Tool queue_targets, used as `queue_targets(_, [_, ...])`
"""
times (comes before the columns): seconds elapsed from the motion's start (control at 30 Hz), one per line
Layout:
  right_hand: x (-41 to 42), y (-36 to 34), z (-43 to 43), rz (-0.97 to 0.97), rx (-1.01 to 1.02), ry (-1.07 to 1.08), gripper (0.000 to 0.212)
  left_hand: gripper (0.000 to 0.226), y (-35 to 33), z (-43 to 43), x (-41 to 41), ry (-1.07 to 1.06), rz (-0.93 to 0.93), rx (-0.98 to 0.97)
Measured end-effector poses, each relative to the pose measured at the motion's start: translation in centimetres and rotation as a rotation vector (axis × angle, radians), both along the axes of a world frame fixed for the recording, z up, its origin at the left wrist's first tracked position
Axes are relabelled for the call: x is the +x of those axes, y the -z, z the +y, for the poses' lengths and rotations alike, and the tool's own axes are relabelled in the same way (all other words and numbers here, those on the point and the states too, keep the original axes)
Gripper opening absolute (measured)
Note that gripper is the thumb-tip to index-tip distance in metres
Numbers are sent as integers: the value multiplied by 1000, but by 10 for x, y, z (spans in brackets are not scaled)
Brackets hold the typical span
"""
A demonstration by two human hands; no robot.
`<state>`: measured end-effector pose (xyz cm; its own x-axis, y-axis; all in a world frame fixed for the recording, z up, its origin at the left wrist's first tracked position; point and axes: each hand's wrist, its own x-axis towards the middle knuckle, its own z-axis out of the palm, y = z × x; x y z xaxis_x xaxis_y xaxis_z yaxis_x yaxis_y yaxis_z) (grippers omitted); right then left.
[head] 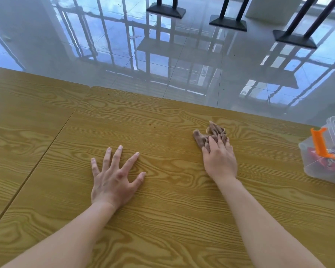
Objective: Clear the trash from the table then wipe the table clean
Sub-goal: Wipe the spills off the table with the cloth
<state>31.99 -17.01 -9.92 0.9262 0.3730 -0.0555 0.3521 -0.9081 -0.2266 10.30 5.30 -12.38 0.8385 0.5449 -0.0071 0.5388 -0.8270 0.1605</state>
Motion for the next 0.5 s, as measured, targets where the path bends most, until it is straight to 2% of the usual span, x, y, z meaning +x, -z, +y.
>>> queue_targets(0.03, [2, -2, 13, 18, 9, 39, 52, 73, -1, 0, 0, 0, 2, -3])
queue_targets(0.1, [-7, 0, 26, -1, 41, -19, 52, 73, -2, 0, 0, -1, 0, -6])
queue_targets(0.23, [-51, 4, -9, -72, 58, -379, 50, 72, -2, 0, 0, 6, -14, -12])
queue_targets(0.3, [-44, 6, -29, -76, 31, -442, 51, 73, -1, 0, 0, 5, -10, -10])
queue_targets(0.5, [22, 3, 0, 31, -45, 38, 54, 73, 0, 1, -1, 4, -15, -5])
